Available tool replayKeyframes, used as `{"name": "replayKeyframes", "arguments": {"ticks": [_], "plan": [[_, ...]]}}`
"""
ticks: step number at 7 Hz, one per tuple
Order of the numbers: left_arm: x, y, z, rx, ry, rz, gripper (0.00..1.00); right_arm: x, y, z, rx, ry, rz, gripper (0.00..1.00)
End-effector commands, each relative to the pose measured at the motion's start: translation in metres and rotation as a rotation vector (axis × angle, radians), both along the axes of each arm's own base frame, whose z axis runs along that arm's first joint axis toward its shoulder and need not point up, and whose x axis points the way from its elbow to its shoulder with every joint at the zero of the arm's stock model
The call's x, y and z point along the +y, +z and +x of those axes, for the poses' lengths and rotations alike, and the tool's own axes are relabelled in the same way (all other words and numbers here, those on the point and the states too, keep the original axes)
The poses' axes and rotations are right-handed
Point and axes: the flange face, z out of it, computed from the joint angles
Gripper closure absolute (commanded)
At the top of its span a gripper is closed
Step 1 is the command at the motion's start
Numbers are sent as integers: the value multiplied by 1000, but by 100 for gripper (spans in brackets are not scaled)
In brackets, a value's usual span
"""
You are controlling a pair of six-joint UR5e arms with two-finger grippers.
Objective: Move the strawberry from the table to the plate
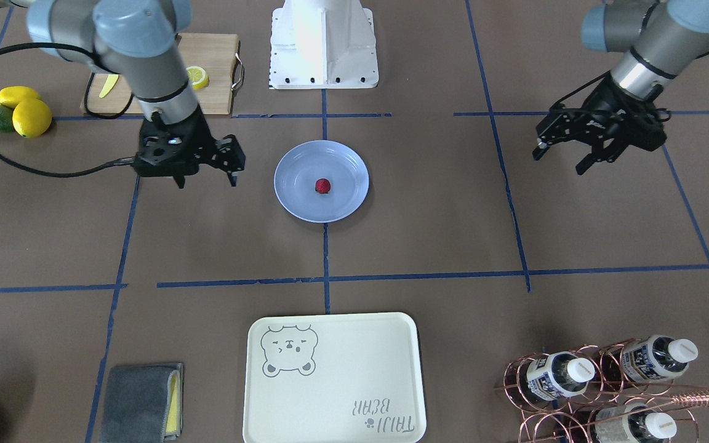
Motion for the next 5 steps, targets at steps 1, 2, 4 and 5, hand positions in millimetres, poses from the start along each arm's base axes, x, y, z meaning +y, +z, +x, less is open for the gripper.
{"name": "replayKeyframes", "arguments": {"ticks": [1, 2, 4, 5], "plan": [[-8, 84, -141, -43, 65, 153, 0, -26, 94, 140, 92, -98, 66, 0], [-5, 134, -204, -84, 66, 235, 0, -35, 123, 217, 63, -137, 81, 0], [-3, 181, -250, -178, 83, 247, 0, -15, 198, 349, 103, -186, 140, 0], [-3, 193, -250, -188, 102, 147, 0, -3, 230, 405, 126, -206, 139, 0]]}}
